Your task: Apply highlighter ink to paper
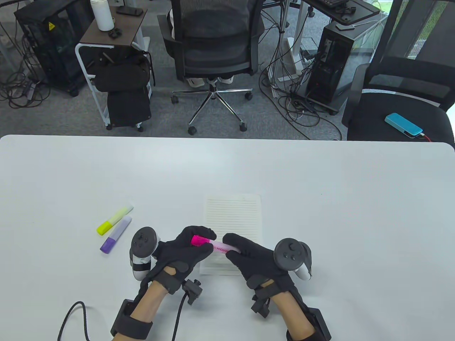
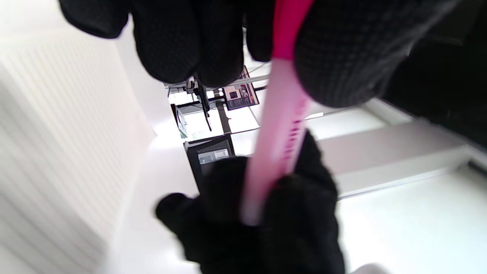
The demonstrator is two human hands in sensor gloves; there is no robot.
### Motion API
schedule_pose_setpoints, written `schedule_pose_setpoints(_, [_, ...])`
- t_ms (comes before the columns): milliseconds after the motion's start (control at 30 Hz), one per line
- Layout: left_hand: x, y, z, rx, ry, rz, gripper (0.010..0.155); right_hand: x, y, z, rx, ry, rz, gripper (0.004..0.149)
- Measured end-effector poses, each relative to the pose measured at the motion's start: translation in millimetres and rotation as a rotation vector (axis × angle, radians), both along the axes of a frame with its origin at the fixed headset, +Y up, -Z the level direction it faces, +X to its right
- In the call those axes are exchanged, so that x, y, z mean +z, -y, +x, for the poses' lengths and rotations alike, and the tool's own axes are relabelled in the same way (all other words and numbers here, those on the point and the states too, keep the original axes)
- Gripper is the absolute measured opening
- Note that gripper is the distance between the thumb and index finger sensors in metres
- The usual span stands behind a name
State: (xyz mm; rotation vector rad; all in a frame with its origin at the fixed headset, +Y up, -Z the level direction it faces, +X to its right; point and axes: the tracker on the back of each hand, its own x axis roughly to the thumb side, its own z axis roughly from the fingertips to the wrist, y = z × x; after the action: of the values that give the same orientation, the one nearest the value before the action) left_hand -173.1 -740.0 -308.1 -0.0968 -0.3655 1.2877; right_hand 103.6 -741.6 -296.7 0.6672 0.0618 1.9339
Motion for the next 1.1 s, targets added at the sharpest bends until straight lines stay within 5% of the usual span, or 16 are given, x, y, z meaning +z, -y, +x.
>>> schedule_pose_setpoints(167, [11.9,-21.5,10.0,-0.442,-0.048,0.318,0.082,0.2,-5.6,3.4,0.082,0.01,0.047,0.043])
schedule_pose_setpoints(233, [15.7,-23.4,21.9,-0.577,0.028,0.379,0.077,1.0,-3.5,0.5,0.101,-0.005,0.051,0.041])
schedule_pose_setpoints(333, [18.6,-14.5,37.5,-0.589,0.156,0.283,0.064,3.0,-0.4,-5.6,0.057,-0.026,0.042,0.041])
schedule_pose_setpoints(567, [17.8,-17.0,36.6,-0.553,0.148,0.28,0.057,5.2,1.8,-13.1,0.071,-0.062,0.026,0.046])
schedule_pose_setpoints(1000, [13.1,-12.9,32.1,-0.302,0.135,0.202,0.056,7.7,-19.0,-3.3,0.022,-0.032,0.177,0.04])
schedule_pose_setpoints(1100, [13.4,-14.2,30.4,-0.446,0.038,0.26,0.072,6.7,-21.6,3.6,0.02,0.004,0.181,0.039])
